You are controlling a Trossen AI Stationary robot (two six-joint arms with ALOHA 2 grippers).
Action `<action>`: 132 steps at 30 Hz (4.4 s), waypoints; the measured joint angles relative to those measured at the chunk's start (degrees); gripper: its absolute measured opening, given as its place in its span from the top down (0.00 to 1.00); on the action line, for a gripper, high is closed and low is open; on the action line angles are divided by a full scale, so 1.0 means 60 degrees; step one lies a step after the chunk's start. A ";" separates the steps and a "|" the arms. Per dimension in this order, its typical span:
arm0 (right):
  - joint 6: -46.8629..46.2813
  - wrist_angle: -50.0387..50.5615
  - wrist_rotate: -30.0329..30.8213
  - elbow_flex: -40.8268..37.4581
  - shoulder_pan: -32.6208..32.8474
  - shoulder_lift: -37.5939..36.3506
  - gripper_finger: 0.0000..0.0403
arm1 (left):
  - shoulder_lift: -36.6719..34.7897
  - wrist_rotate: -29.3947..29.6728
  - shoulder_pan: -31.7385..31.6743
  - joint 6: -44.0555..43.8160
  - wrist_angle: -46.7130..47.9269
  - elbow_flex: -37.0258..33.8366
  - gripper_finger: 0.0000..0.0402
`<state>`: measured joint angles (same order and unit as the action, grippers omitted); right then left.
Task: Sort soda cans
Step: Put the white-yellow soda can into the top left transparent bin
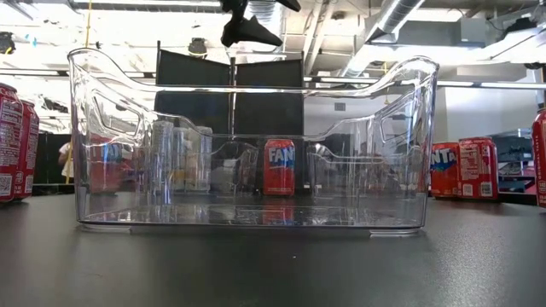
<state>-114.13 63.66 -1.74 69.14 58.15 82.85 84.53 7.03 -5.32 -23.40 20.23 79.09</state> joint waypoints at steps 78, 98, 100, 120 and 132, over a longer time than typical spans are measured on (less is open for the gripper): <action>1.5094 -0.0919 0.2034 0.5271 -1.0480 0.3182 0.28 | -0.0458 0.1532 0.0854 0.0636 0.2470 0.0007 0.03; 1.6493 -0.1928 0.1014 0.5304 -1.0541 0.5081 0.28 | -0.0962 0.1628 0.0690 0.0188 0.4713 0.0004 0.03; 1.6505 -0.2004 0.0939 0.5297 -1.0588 0.5088 0.28 | -0.0972 0.1632 0.0593 0.0208 0.4703 0.0004 0.03; 1.6490 -0.2021 0.0769 0.5246 -1.0666 0.3680 0.03 | -0.0824 0.1654 0.0287 0.0537 0.3547 0.0004 0.03; 1.5623 0.1020 0.2420 0.5096 -1.0282 0.1037 0.06 | 0.0389 0.1645 0.0343 -0.0889 0.5512 -0.0419 0.03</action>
<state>-20.39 69.77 12.78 99.72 -3.54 89.07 86.87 16.90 -3.26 -28.73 53.30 76.57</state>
